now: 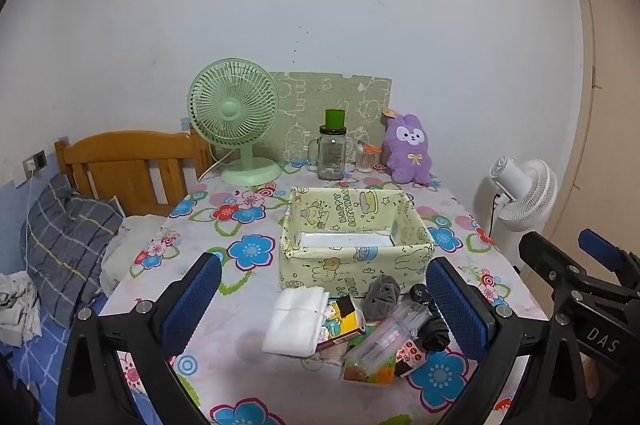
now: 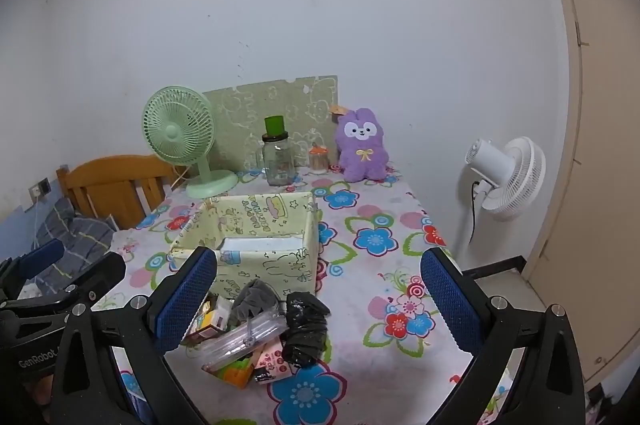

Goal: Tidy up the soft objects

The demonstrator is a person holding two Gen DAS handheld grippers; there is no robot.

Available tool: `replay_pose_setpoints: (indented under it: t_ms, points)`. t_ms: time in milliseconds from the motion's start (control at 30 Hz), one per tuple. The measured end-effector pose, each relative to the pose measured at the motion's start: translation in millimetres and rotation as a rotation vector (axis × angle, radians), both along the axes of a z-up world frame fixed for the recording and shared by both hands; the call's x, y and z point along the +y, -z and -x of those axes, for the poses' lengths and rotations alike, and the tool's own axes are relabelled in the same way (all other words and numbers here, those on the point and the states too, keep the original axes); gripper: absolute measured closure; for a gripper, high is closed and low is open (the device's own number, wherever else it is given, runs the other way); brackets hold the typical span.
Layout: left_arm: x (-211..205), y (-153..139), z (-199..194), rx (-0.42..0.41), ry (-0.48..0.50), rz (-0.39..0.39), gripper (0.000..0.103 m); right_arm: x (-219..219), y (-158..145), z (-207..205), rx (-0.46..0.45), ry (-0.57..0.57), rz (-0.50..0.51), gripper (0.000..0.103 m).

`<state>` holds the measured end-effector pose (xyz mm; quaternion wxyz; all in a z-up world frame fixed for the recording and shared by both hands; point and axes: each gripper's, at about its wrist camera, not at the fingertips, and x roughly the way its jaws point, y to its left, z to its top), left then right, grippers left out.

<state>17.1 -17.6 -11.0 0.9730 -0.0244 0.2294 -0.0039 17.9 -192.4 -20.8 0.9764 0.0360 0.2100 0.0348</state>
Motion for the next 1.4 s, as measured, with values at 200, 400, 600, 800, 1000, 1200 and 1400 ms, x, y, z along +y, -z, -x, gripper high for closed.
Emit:
replay_pose_setpoints:
  t_ms: [200,400,600,800,1000,1200,1400]
  points:
    - [3.3,1.2,-2.1,0.007,-0.007,0.004,0.000,0.9,1.4,-2.0,0.006,-0.001,0.003,0.000]
    - [4.5,0.4,-5.4,0.012,-0.002,0.006,0.000,1.1,2.0,-4.5,0.009,0.001,-0.005,0.000]
    - [4.8,0.8,-6.2,0.012,-0.004,0.004,0.001,0.2,0.9,-1.9,-0.003,0.018,-0.016,0.000]
    - [4.5,1.8,-7.1,0.012,-0.003,0.005,0.001,0.7,-0.3,-2.0,-0.005,0.028,-0.013,0.000]
    - [5.2,2.3,-7.9,0.012,0.001,0.007,0.001,2.4,0.2,-2.4,0.001,0.030,-0.012,0.000]
    - [3.5,3.9,-9.3,0.008,0.010,0.005,0.001,1.8,-0.5,-3.5,-0.001,0.037,-0.009,0.000]
    - [1.4,5.6,-7.0,0.002,0.017,0.009,0.001,0.2,0.1,-1.5,-0.002,0.043,-0.013,0.000]
